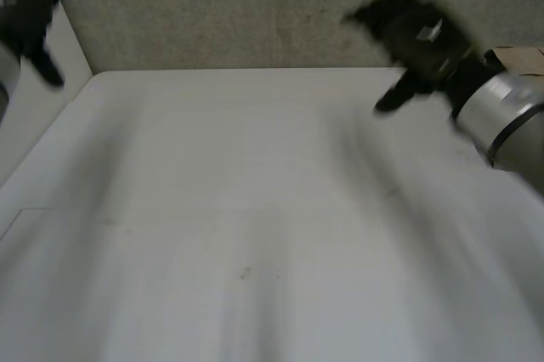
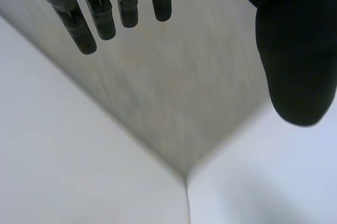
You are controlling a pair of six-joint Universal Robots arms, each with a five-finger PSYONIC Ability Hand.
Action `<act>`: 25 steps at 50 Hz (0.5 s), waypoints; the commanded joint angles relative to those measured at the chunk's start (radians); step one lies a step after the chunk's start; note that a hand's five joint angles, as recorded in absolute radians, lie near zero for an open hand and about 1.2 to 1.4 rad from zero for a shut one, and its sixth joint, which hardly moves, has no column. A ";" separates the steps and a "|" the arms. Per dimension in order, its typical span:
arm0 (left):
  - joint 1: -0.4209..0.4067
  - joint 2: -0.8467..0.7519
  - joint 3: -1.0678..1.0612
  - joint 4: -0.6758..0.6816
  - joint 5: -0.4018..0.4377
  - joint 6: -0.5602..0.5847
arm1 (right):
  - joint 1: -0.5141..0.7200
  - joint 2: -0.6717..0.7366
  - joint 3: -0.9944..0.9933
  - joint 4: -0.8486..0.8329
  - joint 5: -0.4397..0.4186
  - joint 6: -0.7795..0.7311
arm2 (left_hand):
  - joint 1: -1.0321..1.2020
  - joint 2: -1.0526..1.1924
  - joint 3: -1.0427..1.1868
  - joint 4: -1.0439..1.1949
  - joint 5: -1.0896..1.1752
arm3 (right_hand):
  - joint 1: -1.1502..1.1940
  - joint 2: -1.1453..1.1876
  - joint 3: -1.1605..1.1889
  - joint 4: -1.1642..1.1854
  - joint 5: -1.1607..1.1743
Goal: Fold the laundry.
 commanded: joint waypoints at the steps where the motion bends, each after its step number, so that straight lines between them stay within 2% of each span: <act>1: 0.180 -0.102 -0.207 -0.004 0.014 0.140 | 0.052 0.127 0.038 0.134 0.050 -0.053 | -0.011 -0.030 -0.037 -0.028 -0.044 | -0.048 -0.035 -0.037 -0.038 -0.043; 8: 0.231 -0.196 -0.271 0.005 0.014 0.152 | 0.043 0.132 0.065 0.095 0.136 -0.063 | -0.011 -0.030 -0.037 -0.028 -0.044 | -0.048 -0.035 -0.037 -0.038 -0.043; 21: 0.265 -0.290 -0.179 0.011 0.013 0.191 | 0.037 0.130 0.085 0.012 0.162 -0.049 | -0.011 -0.030 -0.037 -0.028 -0.044 | -0.048 -0.035 -0.037 -0.038 -0.043; 25: 0.255 -0.288 -0.156 0.120 0.038 0.125 | 0.029 0.115 0.100 -0.050 0.237 -0.032 | -0.011 -0.030 -0.037 -0.028 -0.044 | -0.048 -0.035 -0.037 -0.038 -0.043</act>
